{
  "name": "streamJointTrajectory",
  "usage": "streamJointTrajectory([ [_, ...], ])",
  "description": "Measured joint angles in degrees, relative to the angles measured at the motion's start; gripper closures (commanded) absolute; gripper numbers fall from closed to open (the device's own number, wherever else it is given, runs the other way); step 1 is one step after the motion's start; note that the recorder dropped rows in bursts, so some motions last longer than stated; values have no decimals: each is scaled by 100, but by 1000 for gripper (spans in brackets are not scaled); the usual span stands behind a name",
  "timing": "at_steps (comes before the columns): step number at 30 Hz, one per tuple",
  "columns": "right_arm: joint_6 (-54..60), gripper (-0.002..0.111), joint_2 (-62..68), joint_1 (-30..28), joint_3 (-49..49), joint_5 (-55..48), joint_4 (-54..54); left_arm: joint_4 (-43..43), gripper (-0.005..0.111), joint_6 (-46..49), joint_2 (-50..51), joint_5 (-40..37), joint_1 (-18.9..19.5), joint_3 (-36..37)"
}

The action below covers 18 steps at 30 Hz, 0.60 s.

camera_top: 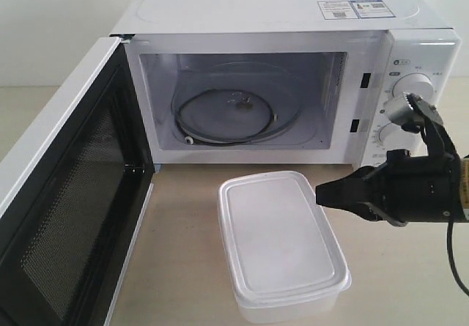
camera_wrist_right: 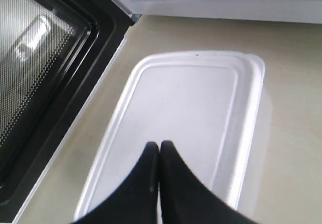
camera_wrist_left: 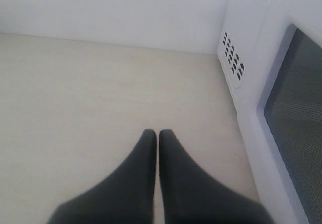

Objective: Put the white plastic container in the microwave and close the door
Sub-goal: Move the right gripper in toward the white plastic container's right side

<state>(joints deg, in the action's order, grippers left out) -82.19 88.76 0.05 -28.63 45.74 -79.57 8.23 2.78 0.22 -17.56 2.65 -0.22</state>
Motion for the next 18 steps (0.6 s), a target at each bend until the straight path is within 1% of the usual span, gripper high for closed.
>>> streamJointTrajectory([
  [3,-173,109,0,-173,-39,0,-268,0,102,0,0,0,0,0],
  [6,-249,109,0,-648,-53,87,-397,0,102,0,0,0,0,0],
  [9,-262,109,143,-1262,-53,640,-464,0,102,0,0,0,0,0],
  [12,-189,109,588,-1763,-65,1477,-456,0,102,0,0,0,0,0],
  [15,-75,109,1299,-1935,-69,2025,-509,0,102,0,0,0,0,0],
  [18,128,109,2199,-1946,-78,2297,-888,0,102,0,0,0,0,0],
])
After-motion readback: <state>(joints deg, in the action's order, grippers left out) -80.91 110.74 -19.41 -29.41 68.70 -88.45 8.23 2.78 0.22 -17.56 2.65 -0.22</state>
